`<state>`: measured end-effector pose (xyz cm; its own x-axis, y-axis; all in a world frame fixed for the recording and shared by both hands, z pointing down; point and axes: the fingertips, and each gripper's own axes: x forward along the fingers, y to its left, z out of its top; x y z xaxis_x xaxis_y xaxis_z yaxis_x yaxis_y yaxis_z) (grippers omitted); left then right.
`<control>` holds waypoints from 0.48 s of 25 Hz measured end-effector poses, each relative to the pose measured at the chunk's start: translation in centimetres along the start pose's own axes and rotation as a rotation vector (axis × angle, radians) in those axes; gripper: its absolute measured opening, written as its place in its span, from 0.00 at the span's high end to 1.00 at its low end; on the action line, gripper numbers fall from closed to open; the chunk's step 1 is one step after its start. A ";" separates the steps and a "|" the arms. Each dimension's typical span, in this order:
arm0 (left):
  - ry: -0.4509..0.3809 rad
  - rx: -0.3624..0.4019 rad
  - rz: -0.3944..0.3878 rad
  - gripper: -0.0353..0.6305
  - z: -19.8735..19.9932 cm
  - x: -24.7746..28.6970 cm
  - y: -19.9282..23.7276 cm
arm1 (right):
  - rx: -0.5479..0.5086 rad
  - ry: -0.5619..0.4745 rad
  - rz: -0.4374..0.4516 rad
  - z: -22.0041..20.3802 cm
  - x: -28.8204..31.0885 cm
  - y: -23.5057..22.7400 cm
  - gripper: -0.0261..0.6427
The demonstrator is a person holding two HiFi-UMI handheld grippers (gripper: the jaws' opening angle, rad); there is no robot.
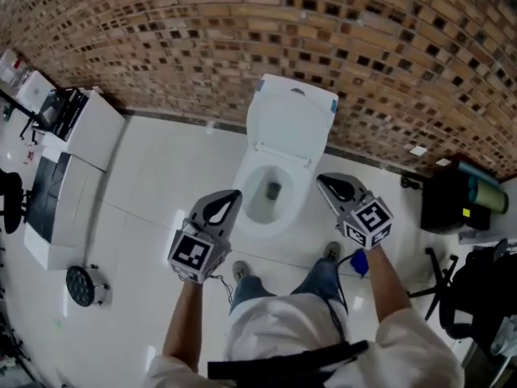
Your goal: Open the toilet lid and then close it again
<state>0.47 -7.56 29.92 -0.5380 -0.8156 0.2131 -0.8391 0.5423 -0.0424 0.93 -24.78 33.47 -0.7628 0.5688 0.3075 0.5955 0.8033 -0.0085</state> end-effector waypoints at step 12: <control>-0.032 -0.003 -0.184 0.95 -2.6 2.2 7.8 | -0.202 0.248 -0.108 2.9 13.4 -12.3 0.64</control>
<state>-7.01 -4.60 32.61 -0.3782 -0.9070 0.1854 -0.9232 0.3843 -0.0030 -17.32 -26.48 34.93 -0.7547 0.4018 0.5186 0.5712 0.7912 0.2183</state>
